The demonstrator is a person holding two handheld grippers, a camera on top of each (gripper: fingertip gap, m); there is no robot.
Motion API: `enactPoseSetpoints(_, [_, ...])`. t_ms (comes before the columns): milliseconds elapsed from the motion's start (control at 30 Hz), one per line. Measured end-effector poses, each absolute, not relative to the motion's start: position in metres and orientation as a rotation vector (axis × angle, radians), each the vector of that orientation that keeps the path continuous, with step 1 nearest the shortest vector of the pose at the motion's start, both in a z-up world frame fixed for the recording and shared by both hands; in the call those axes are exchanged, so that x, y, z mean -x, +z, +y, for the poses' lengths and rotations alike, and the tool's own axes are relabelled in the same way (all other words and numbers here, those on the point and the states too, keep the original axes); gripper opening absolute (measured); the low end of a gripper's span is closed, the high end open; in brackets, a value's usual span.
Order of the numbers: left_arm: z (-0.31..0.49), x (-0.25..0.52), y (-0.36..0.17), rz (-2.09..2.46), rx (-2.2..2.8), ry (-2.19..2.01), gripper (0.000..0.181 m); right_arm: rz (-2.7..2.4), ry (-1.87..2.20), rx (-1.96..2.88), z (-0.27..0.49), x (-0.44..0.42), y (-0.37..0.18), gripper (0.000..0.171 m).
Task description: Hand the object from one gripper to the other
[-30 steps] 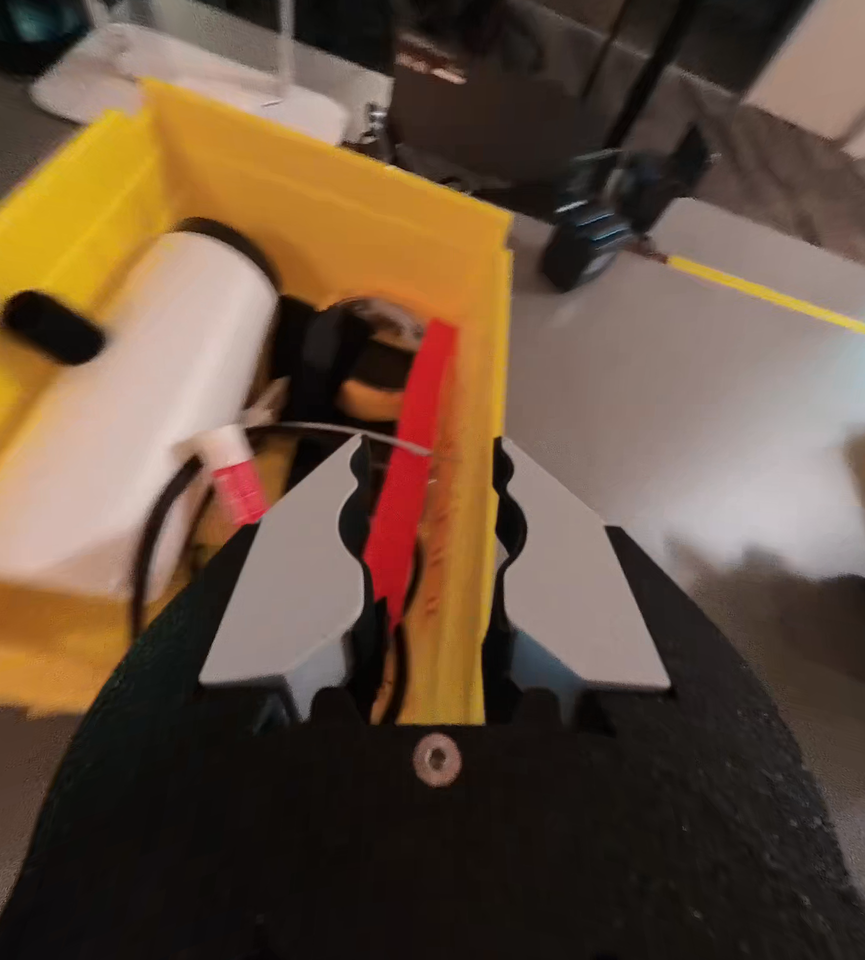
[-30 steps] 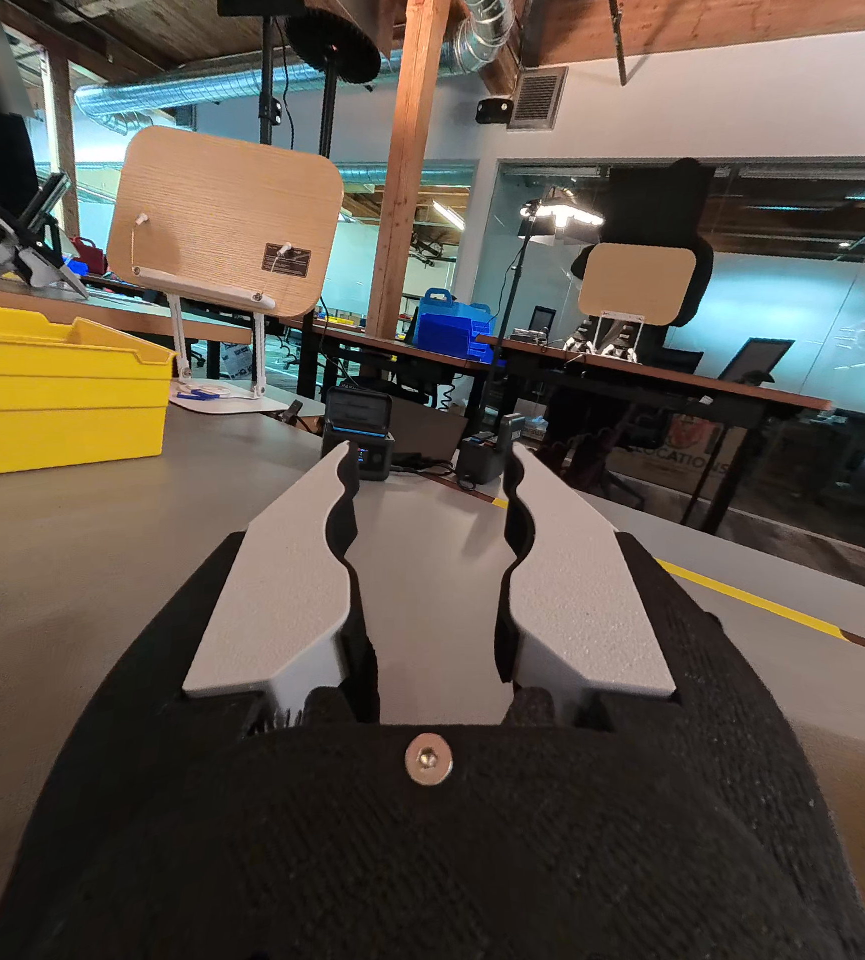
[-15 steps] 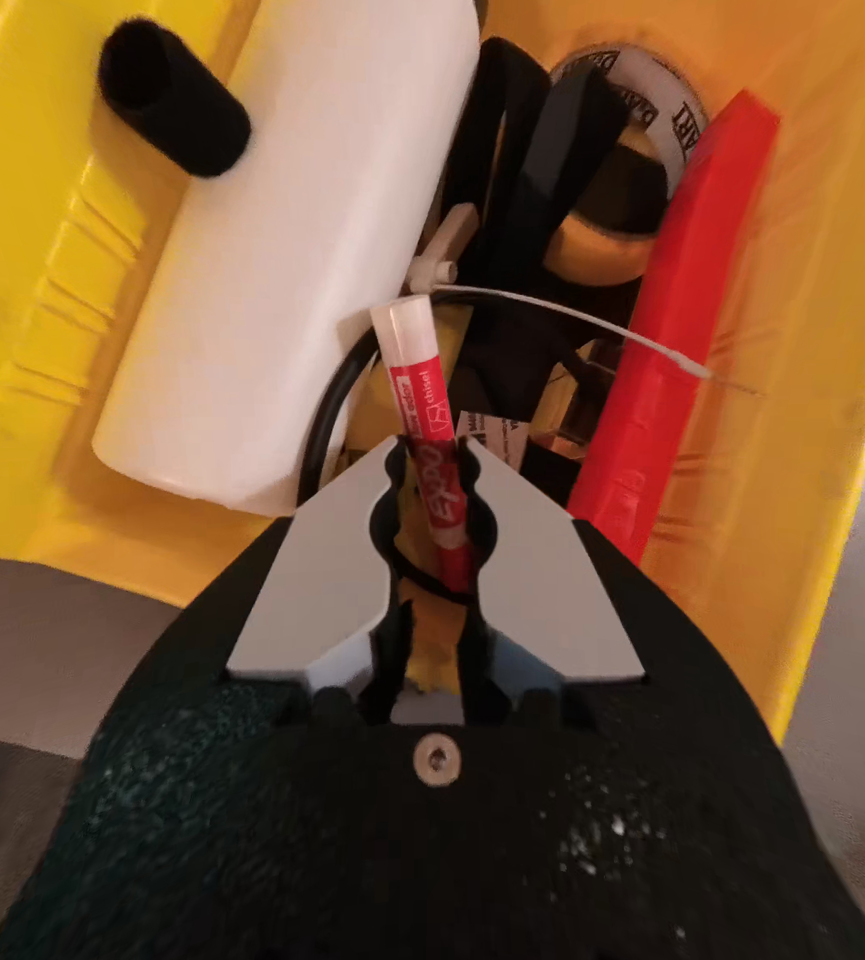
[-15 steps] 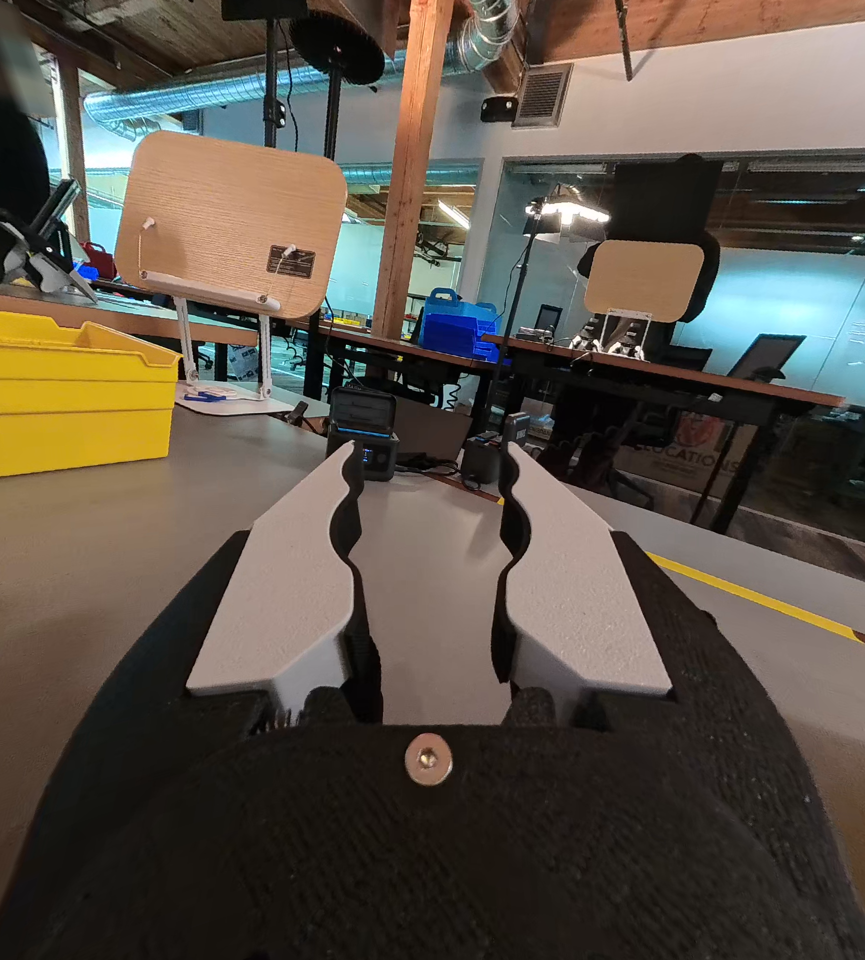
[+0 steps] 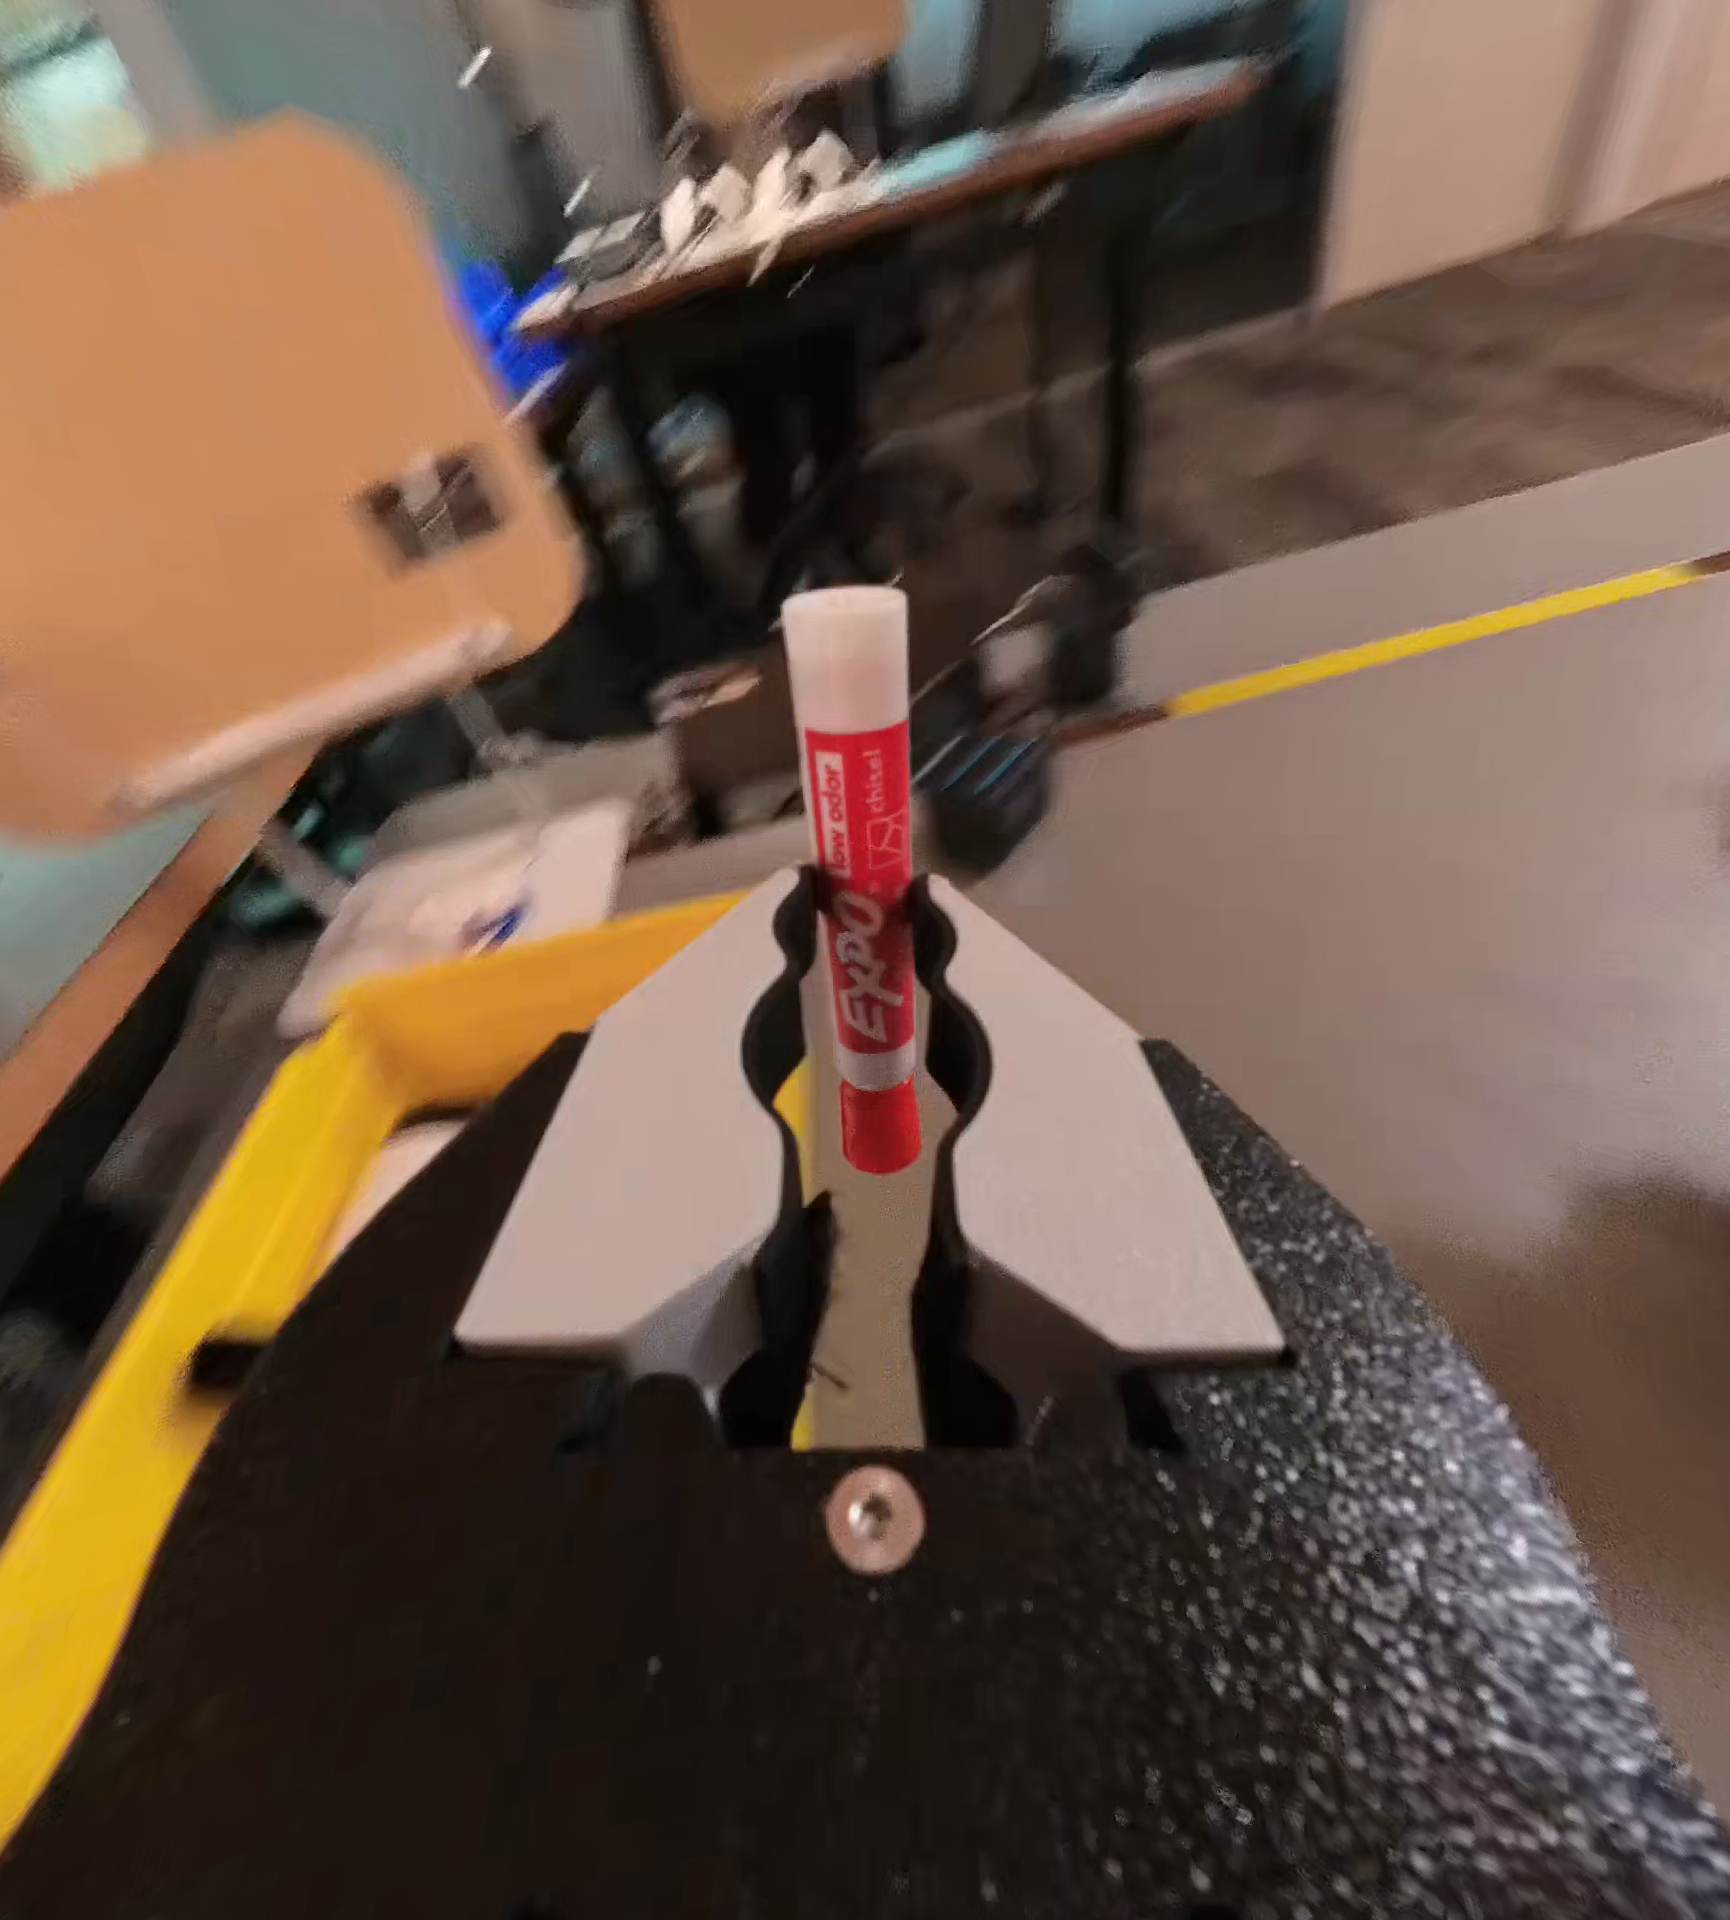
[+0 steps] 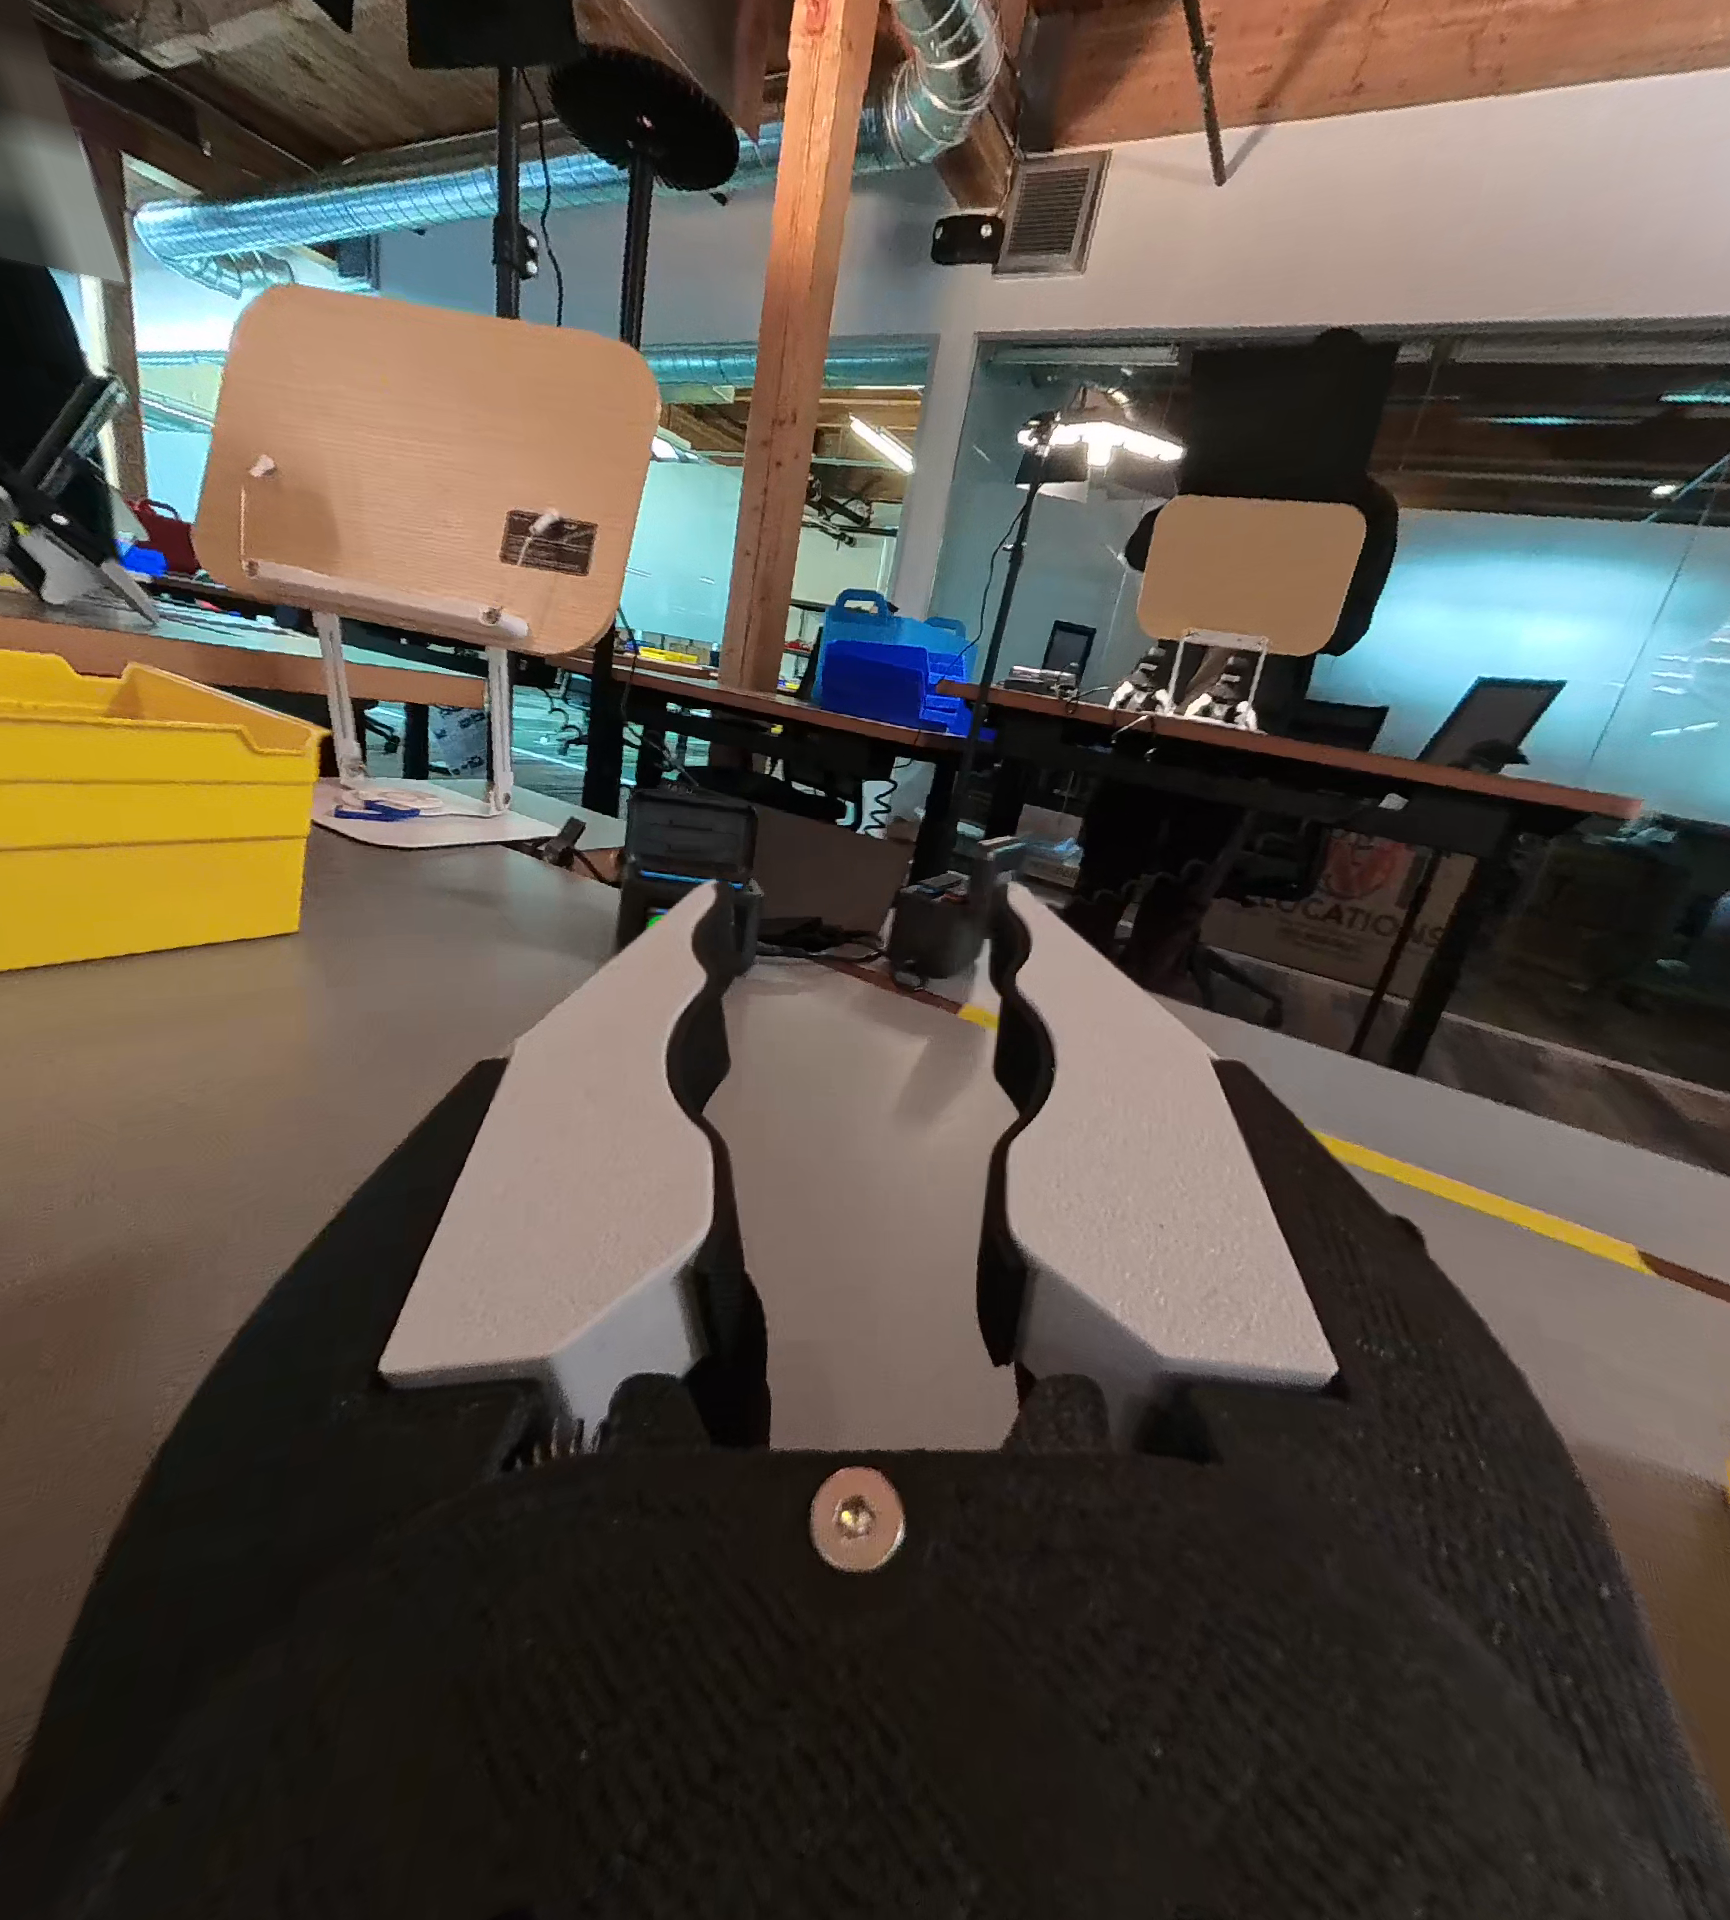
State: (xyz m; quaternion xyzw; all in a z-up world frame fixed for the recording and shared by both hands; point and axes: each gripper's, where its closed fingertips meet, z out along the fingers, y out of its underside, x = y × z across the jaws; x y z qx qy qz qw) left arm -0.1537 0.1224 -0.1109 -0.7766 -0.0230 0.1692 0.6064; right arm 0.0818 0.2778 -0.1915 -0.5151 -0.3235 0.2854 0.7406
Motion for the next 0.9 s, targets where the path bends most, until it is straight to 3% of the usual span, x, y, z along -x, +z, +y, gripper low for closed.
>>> enactPoseSetpoints(33, [0.141, 0.131, -0.109, 0.019, 1.751, 0.343, 0.016, -0.705, 0.609, 1.125, 0.28, -0.086, -0.19, 0.047])
enactPoseSetpoints(200, [0.23, 0.05, -0.141, 0.211, 1.592, 0.148, 0.016, -0.698, 0.523, 1.123, 0.291, -0.106, -0.193, 0.045])
enactPoseSetpoints(367, [0.287, 0.02, -0.193, 0.3, 1.516, 0.092, 0.017, -0.704, 0.508, 1.164, 0.299, -0.102, -0.201, 0.044])
enactPoseSetpoints(467, [0.293, 0.01, -0.212, 0.341, 1.501, 0.049, 0.023, -0.732, 0.489, 1.143, 0.295, -0.098, -0.202, 0.044])
enactPoseSetpoints(900, [0.28, -0.007, -0.205, 0.384, 1.41, -0.117, 0.017, -0.821, 0.399, 1.11, 0.29, -0.086, -0.208, 0.043])
